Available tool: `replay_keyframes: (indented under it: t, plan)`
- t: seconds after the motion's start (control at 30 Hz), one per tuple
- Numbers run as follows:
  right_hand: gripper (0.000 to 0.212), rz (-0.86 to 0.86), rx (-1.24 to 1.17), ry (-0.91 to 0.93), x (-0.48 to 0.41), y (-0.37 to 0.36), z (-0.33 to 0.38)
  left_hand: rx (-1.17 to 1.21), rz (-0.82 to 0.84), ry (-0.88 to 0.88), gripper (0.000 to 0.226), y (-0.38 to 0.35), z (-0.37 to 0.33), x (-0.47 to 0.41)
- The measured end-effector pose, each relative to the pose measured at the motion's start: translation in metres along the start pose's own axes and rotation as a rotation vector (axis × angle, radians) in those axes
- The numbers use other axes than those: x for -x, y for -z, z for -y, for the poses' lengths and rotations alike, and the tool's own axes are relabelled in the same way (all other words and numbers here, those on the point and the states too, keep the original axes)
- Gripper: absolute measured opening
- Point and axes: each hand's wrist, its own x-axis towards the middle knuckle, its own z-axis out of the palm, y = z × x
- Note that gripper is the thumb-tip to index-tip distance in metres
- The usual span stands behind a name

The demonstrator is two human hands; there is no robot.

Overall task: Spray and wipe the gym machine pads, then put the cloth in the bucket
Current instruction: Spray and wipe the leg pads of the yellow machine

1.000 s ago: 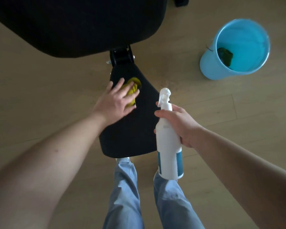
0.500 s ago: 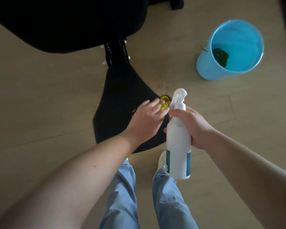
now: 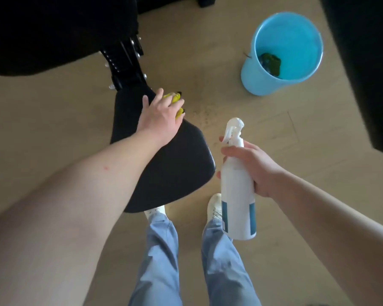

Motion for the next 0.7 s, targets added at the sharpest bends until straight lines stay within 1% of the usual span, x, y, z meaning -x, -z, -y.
replay_keyframes:
  t: [0.07, 0.1, 0.2, 0.27, 0.33, 0.4, 0.43, 0.5, 0.6, 0.7]
  plan:
    - [0.026, 0.000, -0.019, -0.010, 0.003, -0.001, -0.003, 0.066, -0.115, -0.084, 0.033, -0.011, -0.017, 0.021]
    - [0.025, 0.000, -0.022, -0.018, 0.004, -0.002, -0.004, 0.091, -0.143, -0.141, 0.031, -0.016, -0.028, 0.038]
    - [0.027, 0.017, 0.018, -0.026, 0.007, -0.009, -0.002, 0.128, -0.091, -0.279, 0.040, -0.028, -0.067, 0.085]
    - [0.023, 0.024, 0.072, -0.027, 0.010, -0.013, 0.003, 0.128, -0.061, -0.352, 0.047, -0.036, -0.091, 0.114]
    - [0.022, 0.054, 0.139, -0.046, 0.013, -0.015, 0.003, 0.081, -0.025, -0.368, 0.047, -0.044, -0.097, 0.133]
    - [0.025, 0.071, 0.199, -0.065, 0.014, -0.019, 0.000, -0.002, 0.011, -0.347, 0.052, -0.048, -0.086, 0.148]
    - [0.027, 0.075, 0.219, -0.074, 0.014, -0.022, -0.002, -0.032, 0.031, -0.310, 0.056, -0.049, -0.077, 0.157]
    - [0.027, 0.077, 0.227, -0.087, 0.012, -0.029, -0.002, -0.026, 0.055, -0.160, 0.065, -0.052, -0.059, 0.180]
    - [0.023, 0.095, 0.218, -0.090, 0.006, -0.044, -0.003, 0.062, 0.041, 0.134, 0.074, -0.057, -0.032, 0.215]
    - [0.023, 0.141, 0.209, -0.104, 0.003, -0.062, -0.002, 0.158, 0.051, 0.427, 0.073, -0.055, -0.007, 0.231]
